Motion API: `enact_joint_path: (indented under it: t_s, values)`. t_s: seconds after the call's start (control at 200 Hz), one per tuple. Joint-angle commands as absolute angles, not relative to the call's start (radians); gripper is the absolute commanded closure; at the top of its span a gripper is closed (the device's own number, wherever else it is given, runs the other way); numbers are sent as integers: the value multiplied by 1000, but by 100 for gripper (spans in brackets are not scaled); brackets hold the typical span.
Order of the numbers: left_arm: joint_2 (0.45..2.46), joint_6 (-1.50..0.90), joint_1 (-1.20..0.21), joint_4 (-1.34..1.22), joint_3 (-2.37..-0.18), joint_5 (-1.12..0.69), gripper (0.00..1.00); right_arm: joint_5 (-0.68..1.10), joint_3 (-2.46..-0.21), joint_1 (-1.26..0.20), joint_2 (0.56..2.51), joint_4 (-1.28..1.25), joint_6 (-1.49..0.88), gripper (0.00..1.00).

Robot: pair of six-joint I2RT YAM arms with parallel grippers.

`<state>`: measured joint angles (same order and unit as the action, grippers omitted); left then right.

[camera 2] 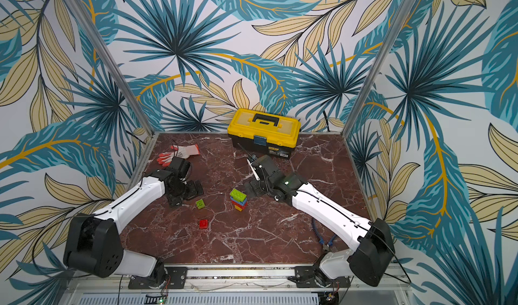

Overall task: Assemble a carrot with lego
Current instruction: Pick up the lego brick from the center of the board.

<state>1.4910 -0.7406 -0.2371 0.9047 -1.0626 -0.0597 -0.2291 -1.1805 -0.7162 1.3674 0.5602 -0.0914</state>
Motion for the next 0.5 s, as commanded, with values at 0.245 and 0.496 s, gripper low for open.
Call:
enact_joint_path:
  t_s: [0.245, 0.496]
  values:
    - [1707, -813, -286, 968, -1167, -58, 23, -181, -1043, -641, 1253, 475, -204, 1]
    - [1774, -815, -305, 968, -1193, -56, 28, -109, -993, -574, 1229, 468, -215, 1]
